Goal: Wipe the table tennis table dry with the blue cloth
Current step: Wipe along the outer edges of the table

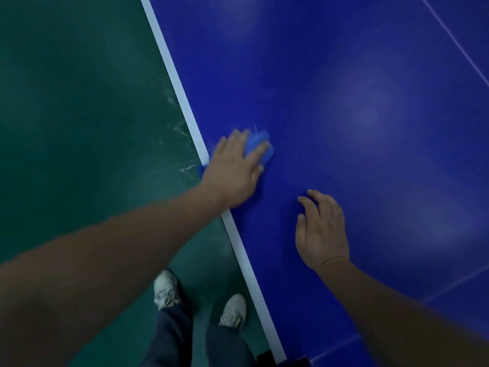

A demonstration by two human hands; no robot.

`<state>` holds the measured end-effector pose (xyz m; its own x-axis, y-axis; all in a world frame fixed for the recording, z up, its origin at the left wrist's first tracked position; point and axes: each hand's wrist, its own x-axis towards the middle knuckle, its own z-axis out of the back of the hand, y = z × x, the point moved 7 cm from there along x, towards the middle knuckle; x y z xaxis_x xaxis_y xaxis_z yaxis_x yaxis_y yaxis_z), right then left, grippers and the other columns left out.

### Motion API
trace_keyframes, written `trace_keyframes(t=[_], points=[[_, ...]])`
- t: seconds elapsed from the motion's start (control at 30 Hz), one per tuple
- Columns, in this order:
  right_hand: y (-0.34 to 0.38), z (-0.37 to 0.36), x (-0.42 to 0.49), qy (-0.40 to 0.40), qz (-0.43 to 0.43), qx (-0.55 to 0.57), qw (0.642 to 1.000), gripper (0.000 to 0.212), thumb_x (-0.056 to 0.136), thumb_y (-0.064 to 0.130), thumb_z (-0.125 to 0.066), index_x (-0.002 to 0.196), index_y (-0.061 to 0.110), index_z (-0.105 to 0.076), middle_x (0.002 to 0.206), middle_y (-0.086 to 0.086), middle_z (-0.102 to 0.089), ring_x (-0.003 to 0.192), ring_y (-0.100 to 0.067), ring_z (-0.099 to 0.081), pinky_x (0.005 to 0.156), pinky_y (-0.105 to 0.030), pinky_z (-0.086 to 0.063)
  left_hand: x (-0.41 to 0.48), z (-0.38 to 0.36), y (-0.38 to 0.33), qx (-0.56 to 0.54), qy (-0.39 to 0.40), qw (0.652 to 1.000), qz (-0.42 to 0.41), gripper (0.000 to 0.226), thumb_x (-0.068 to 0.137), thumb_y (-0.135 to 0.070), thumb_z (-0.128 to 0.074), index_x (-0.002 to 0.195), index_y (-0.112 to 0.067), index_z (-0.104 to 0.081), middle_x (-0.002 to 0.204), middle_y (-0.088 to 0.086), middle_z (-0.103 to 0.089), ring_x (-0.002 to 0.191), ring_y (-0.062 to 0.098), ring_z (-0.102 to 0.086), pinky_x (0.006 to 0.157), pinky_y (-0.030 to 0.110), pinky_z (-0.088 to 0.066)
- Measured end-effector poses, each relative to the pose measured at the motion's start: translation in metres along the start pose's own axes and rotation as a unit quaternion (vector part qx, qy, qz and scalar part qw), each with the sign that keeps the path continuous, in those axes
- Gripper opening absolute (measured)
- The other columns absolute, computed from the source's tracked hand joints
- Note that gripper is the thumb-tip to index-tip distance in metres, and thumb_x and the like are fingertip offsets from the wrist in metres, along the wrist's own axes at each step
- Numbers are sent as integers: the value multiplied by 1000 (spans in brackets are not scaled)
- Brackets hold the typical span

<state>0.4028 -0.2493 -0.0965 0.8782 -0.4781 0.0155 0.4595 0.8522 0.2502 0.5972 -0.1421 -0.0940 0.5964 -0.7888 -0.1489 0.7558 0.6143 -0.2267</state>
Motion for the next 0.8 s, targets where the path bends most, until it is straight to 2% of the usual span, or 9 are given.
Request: trace_keyframes(t=[0.1,0.2,0.3,0.4,0.47,0.53,0.63,0.77,0.8], points=[[2,-1,-2,0,0,17,1000,46,94,23,-34,128,4,-57,137,-12,-52,130,-30,-42,114,-54,-37,-81,-30,-78,-8,20,988,-152,56,102,-45,-33,156,-30,-28,161,17,-28,148,37,-25,122,52,-19],[-1,0,-2,8,-15,31,999,48,94,25,-33,131,5,-56,138,-9,-51,132,-26,-41,115,-52,-35,-64,-30,-71,3,51,984,-170,56,103,-48,-29,156,-31,-26,162,15,-28,150,35,-22,122,51,-17],[-1,0,-1,16,-17,29,999,48,95,27,-33,132,7,-57,140,-6,-50,133,-25,-39,117,-51,-34,9,-7,-8,-1,-9,997,-70,58,97,-44,-35,151,-22,-42,150,26,-41,136,45,-39,112,61,-34],[-2,0,-3,16,-22,23,999,49,96,28,-33,132,8,-57,140,-5,-49,134,-24,-39,116,-52,-34,33,25,85,-23,-62,983,169,55,101,-44,-34,153,-25,-34,152,23,-34,131,41,-37,107,52,-36],[-1,-1,-2,17,-22,24,999,49,95,28,-32,132,7,-57,140,-6,-50,134,-25,-40,116,-52,-34,12,29,138,-45,-64,948,309,52,104,-41,-37,154,-28,-30,152,18,-31,130,38,-35,105,49,-33],[-1,-2,0,22,-24,26,999,50,95,29,-32,133,8,-57,141,-6,-49,135,-26,-40,117,-51,-33,-28,19,166,-107,-72,904,408,45,104,-32,-37,148,-22,-38,144,21,-38,128,39,-38,103,48,-35],[-1,-2,-1,23,-25,25,999,51,95,30,-31,134,8,-56,141,-6,-49,135,-26,-40,118,-50,-32,-72,-16,135,-317,-139,838,422,44,102,-14,-36,144,-11,-47,132,19,-56,120,38,-54,98,41,-43],[-1,-2,-2,21,-28,30,999,51,95,31,-31,134,9,-56,142,-5,-48,136,-26,-38,118,-50,-30,-123,-31,64,-522,-261,655,479,41,106,-14,-38,143,-21,-52,138,-3,-59,126,17,-56,111,35,-42],[-1,-2,-1,20,-28,31,999,51,94,31,-31,134,9,-56,142,-5,-48,136,-26,-38,119,-50,-30,-138,-30,50,-537,-282,630,485,41,106,-14,-38,144,-24,-51,140,-5,-57,127,14,-54,112,34,-41]])
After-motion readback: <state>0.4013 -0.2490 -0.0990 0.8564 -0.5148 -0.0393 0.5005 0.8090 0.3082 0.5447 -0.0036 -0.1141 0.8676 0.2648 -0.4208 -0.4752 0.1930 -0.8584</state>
